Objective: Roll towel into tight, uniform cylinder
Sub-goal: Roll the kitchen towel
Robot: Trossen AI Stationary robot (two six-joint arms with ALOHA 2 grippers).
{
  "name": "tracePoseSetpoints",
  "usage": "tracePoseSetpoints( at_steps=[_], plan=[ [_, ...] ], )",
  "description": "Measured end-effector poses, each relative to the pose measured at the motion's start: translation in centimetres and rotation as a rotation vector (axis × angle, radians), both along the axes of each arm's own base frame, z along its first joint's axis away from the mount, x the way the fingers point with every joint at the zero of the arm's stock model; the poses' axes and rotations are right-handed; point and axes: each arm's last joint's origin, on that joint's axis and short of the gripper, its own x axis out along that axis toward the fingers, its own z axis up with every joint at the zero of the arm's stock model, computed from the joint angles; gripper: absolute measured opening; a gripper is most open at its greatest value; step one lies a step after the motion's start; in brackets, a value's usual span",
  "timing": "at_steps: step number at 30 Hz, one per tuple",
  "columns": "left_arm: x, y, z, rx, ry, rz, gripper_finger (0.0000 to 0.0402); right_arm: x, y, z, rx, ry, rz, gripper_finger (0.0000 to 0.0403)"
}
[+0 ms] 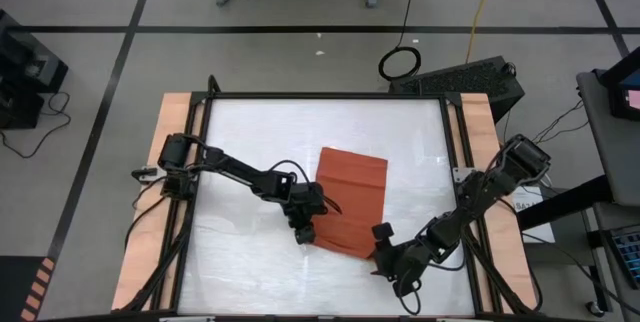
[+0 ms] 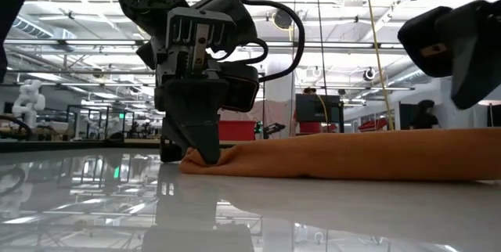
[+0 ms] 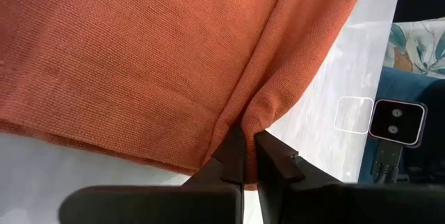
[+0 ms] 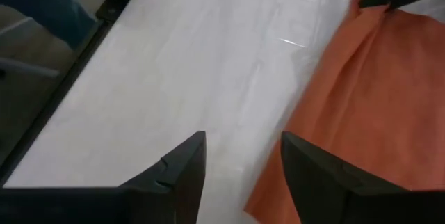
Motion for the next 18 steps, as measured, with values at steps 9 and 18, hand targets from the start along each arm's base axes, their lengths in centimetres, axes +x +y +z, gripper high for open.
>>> tracePoseSetpoints(
  at_steps=[9,18],
  plan=[
    [0.0,0.1,0.0,-0.010,0.002,-0.002,0.0016,-0.4,0.3,-0.1,-0.011,0.008,0.027,0.0160],
    [0.0,0.1,0.0,-0.012,0.000,-0.003,0.0016,0.0,-0.1,-1.5,-0.059,0.063,0.009,0.0160]
  ],
)
